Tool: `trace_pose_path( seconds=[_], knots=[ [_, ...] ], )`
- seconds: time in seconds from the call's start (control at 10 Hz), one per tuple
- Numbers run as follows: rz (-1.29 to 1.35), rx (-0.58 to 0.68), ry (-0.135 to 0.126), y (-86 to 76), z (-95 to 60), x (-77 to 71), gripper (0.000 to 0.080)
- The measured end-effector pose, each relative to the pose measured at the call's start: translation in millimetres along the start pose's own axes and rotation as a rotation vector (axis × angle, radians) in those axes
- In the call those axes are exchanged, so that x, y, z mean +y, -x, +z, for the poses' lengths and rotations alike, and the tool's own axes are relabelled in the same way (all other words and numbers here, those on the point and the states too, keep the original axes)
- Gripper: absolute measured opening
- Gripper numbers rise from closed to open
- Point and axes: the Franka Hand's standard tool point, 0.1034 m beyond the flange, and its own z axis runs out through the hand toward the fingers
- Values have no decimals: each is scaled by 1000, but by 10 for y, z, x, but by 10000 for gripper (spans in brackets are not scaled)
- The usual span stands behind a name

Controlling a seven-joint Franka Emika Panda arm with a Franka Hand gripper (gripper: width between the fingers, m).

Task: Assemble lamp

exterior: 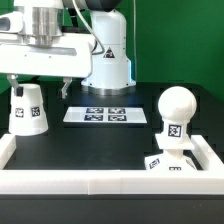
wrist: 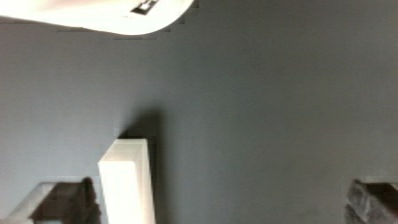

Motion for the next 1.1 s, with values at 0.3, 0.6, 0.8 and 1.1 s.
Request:
trace_pose_path(
  seconds=[0.3, 0.6, 0.8, 1.1],
  knots=[
    [-3, 1, -6, -26, -72, 16, 699],
    [4, 7, -22, 250, -196, 151, 699],
    [24, 1, -35, 415, -212, 146, 699],
    [20, -2, -35, 419, -197, 141, 699]
  ],
)
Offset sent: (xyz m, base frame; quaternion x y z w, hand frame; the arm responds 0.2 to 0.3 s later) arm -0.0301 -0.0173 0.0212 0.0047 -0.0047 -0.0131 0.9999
